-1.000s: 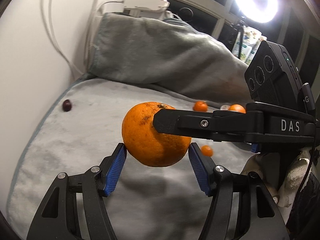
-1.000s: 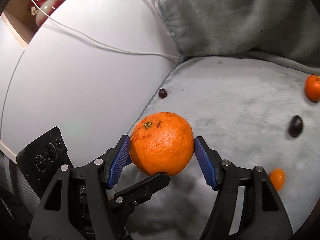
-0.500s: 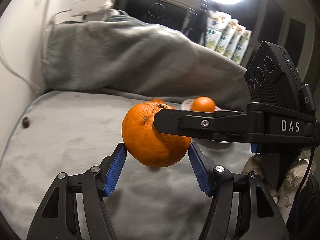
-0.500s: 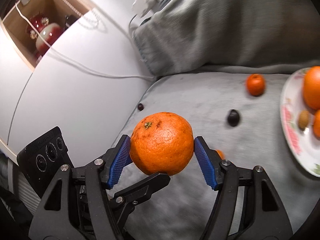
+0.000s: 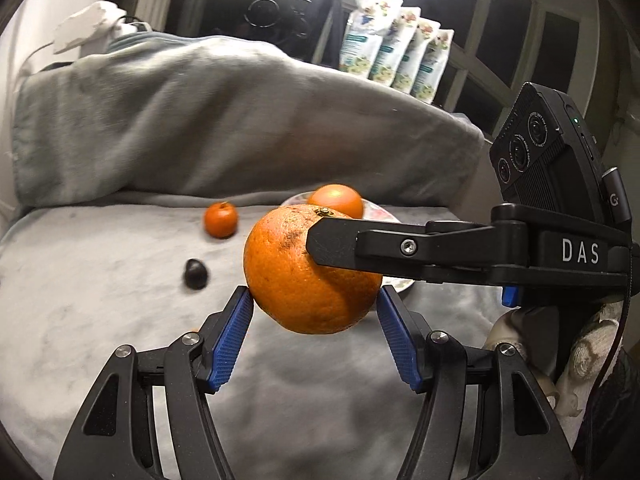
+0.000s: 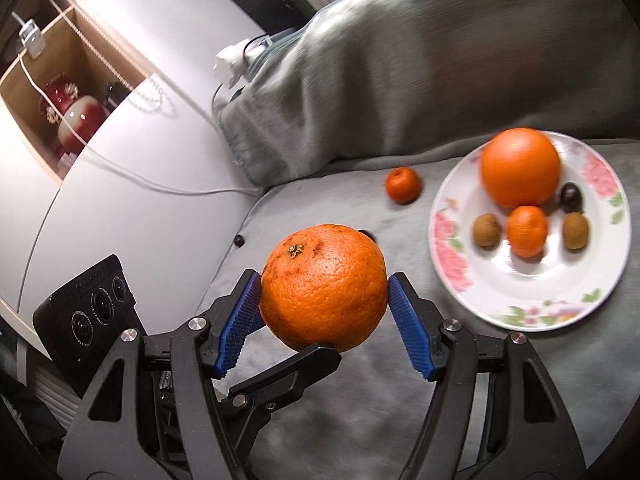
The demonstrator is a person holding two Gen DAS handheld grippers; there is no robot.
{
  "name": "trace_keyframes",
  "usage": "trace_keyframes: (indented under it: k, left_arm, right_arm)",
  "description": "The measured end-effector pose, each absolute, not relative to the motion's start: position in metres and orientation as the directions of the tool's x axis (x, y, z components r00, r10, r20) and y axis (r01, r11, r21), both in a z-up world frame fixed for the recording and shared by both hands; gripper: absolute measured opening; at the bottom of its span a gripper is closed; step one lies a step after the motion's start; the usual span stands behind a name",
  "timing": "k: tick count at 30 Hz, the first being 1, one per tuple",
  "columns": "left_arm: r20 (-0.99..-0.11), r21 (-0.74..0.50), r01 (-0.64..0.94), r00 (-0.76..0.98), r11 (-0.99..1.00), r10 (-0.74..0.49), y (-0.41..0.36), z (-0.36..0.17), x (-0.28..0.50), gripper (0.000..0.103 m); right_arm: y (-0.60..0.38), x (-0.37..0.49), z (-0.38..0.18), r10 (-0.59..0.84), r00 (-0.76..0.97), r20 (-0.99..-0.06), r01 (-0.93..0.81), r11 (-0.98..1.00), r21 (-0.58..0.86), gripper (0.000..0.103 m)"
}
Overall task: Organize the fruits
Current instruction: 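Carry the large orange in the right gripper over to the plate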
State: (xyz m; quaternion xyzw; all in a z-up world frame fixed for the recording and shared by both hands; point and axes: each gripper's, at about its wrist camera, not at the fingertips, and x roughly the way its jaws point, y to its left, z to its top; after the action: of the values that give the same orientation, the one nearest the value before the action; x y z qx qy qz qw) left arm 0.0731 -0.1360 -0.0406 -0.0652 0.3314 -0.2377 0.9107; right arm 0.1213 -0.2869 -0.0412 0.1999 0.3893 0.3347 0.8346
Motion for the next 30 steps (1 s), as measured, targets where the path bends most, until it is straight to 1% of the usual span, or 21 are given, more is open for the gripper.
trace_keyframes:
  k: [12,16,17,30]
  left_arm:
    - [-0.583,-0.277,0.46,0.617,0.843,-0.528,-0.183,-0.045,0.091,0.064]
    - [-0.596,-0.276,0.471,0.6,0.838,-0.534,-0.197,-0.05,0.098,0.064]
    - [-0.599,-0.277,0.473,0.596,0.836,-0.535,-0.198,-0.051,0.099,0.064]
    - [-0.625,-0.266,0.487,0.57,0.832,-0.533,-0.221,-0.061,0.117,0.064]
  right_arm:
    - [-0.341,0.131,-0.048,0.673,0.524,-0.521,-0.335,0.726,0.601,0.069]
    - [-0.355,0.135,-0.053,0.665,0.53,-0.525,-0.312,0.729,0.609,0.069]
    - [-0.357,0.136,-0.054,0.639,0.542,-0.546,-0.289,0.752,0.593,0.069]
    - [-0.38,0.147,-0.062,0.623,0.546,-0.559,-0.243,0.757,0.607,0.069]
